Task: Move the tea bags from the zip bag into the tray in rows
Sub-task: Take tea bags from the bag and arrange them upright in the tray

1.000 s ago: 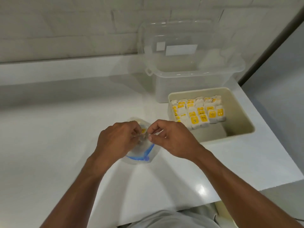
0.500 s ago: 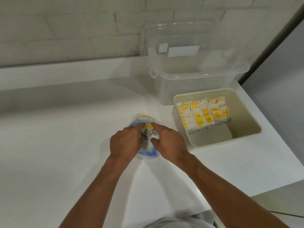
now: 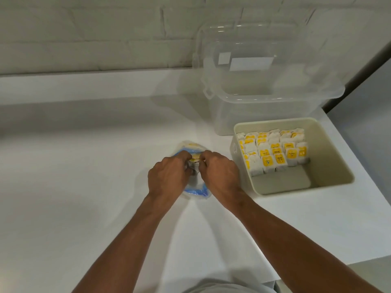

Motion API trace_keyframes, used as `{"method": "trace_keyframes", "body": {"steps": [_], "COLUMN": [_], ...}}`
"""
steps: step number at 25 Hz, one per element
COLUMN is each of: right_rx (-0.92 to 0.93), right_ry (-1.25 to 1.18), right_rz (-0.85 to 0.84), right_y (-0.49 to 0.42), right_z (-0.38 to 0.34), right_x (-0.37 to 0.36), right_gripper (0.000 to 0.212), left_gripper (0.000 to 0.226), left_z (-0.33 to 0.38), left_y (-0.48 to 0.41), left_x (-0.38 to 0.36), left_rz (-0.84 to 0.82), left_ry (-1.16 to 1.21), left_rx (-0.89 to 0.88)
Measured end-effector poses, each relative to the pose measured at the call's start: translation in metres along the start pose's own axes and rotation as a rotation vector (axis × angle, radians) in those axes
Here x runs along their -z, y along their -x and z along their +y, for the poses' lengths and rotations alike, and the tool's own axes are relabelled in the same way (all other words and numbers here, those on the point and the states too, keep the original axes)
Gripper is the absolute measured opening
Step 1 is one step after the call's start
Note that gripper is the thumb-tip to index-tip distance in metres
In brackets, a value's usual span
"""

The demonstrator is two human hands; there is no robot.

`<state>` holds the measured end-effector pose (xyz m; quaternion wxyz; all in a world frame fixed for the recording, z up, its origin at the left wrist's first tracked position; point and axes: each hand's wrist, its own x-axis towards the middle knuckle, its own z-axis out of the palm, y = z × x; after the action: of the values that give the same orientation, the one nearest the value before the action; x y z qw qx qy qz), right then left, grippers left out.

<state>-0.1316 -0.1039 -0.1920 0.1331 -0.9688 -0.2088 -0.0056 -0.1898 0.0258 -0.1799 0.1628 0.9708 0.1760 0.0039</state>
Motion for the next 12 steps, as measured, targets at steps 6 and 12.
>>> {"method": "trace_keyframes", "body": {"steps": [6,12], "right_rx": [-0.039,-0.191], "right_ry": [-0.415,-0.866], "right_rz": [0.147,-0.024], "right_y": [0.025,0.048], "right_z": [0.001,0.002], "right_x": [0.019,0.036], "right_gripper": [0.013,0.006], "left_gripper": [0.033,0.016], "left_z": [-0.003,0.0], "left_y": [0.005,0.016], "left_x": [0.015,0.014], "left_rz": [-0.015,-0.153], "left_ry": [0.2,0.627], "left_rx": [0.023,0.04]}}
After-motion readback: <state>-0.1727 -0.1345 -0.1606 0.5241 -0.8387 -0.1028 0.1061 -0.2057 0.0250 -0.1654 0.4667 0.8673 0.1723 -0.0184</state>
